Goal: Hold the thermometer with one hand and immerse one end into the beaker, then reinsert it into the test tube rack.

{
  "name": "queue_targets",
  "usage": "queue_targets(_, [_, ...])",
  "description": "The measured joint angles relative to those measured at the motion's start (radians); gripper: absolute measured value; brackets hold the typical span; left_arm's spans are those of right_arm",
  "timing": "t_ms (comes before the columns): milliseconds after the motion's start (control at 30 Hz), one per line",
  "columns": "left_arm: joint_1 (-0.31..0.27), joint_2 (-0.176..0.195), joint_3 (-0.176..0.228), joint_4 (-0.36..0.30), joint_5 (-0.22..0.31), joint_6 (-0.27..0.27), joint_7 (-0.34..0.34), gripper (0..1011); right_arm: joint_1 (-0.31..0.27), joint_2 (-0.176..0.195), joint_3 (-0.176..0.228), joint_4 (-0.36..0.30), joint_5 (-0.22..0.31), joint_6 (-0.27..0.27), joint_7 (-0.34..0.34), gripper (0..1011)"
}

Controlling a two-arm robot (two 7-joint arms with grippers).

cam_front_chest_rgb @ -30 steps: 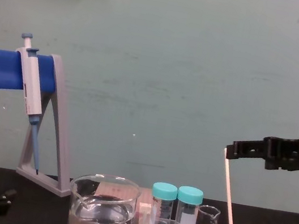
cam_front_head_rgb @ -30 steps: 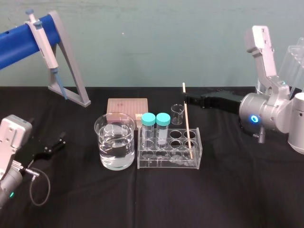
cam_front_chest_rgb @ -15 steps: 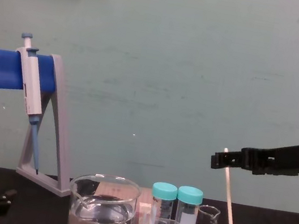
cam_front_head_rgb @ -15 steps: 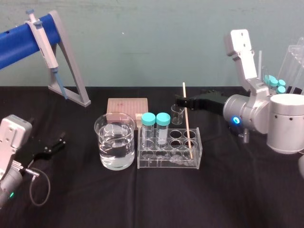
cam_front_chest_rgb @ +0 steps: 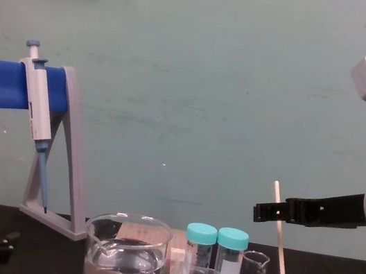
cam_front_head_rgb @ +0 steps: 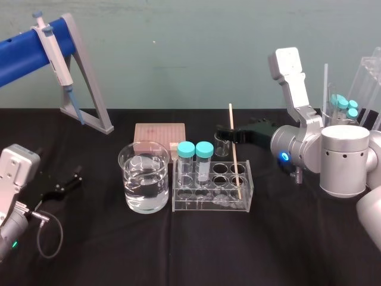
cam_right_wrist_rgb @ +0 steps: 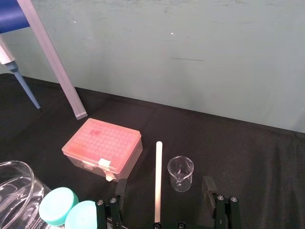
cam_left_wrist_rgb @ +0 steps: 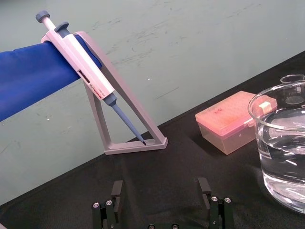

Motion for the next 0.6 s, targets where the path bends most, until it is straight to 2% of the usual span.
queue_targets(600, [0.0,0.0,0.0,0.0,0.0,0.0,0.0,1004,0.002,-0.026,0.016,0.031,-0.028,-0.023,0.019,1003])
